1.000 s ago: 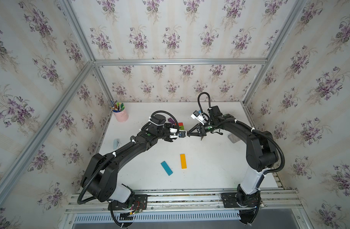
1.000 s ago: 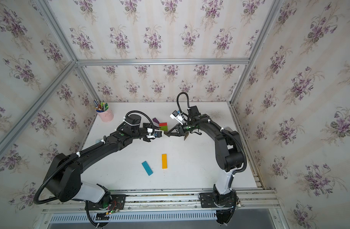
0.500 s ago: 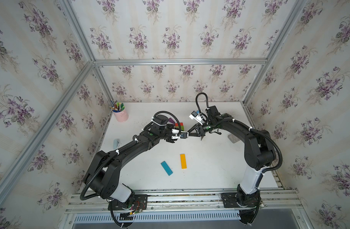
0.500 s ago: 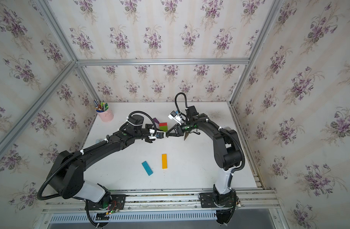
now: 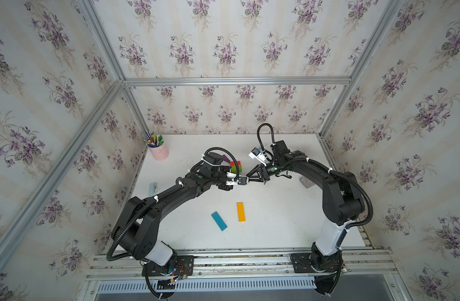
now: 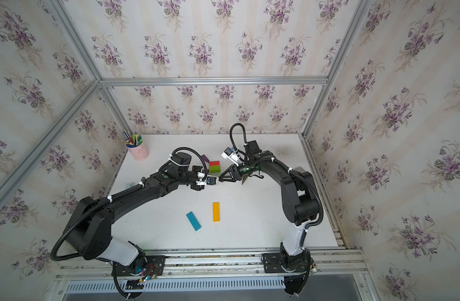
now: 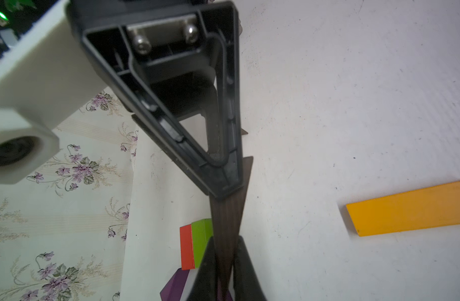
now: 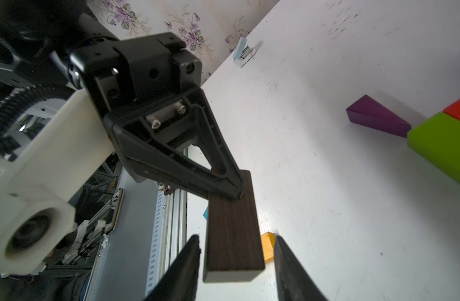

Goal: Assemble a small pinwheel with building blocks
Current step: Pick up the building block from the center of the board.

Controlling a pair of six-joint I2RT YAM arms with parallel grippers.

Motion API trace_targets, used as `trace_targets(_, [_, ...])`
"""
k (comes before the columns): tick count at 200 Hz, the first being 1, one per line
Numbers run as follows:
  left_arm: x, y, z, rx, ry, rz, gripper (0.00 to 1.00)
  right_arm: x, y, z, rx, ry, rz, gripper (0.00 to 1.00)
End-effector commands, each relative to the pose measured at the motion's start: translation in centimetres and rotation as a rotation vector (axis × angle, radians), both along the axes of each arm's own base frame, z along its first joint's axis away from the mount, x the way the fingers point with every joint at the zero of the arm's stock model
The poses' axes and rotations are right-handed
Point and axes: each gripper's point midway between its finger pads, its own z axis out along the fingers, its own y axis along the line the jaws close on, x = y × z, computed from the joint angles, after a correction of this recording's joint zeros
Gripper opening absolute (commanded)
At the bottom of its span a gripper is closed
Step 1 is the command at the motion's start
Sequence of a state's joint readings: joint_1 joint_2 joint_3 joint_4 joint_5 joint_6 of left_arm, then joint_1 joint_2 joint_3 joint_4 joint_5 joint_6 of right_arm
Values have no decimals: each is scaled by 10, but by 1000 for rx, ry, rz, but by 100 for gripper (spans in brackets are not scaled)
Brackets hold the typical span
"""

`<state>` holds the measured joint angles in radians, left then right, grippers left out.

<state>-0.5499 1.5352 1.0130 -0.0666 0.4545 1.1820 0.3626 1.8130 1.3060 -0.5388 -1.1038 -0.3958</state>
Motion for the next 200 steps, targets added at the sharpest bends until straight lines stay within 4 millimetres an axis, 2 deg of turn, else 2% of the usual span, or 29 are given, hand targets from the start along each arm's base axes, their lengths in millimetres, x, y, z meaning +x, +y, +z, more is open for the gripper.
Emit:
trace_targets(1, [-8, 2, -9, 14, 60, -9, 2, 17, -7, 2, -51, -136, -73, 65])
trace_targets(18, [-15, 4, -18, 19, 117, -4, 2, 23, -15, 6, -96, -229, -129, 75])
trace_targets(46, [-28, 1, -21, 2, 237, -10, 2, 40, -31, 9, -213, -415, -237, 74])
trace_targets(69, [-27, -1, -18, -36, 327, 45, 2, 40, -38, 22, -243, -587, -288, 72])
trace_targets(96, [-22, -5, -12, -89, 407, 117, 2, 31, -37, 39, -209, -665, -306, 62])
trace_targets(128, [-18, -7, -7, -127, 440, 163, 2, 8, -29, 51, -132, -744, -253, 60])
trace_targets(158, [-14, -6, -4, -132, 426, 183, 2, -14, -16, 49, -79, -719, -158, 53])
trace_targets(200, [-16, -9, 2, -152, 417, 161, 3, -25, -5, 35, -93, -678, -89, 51])
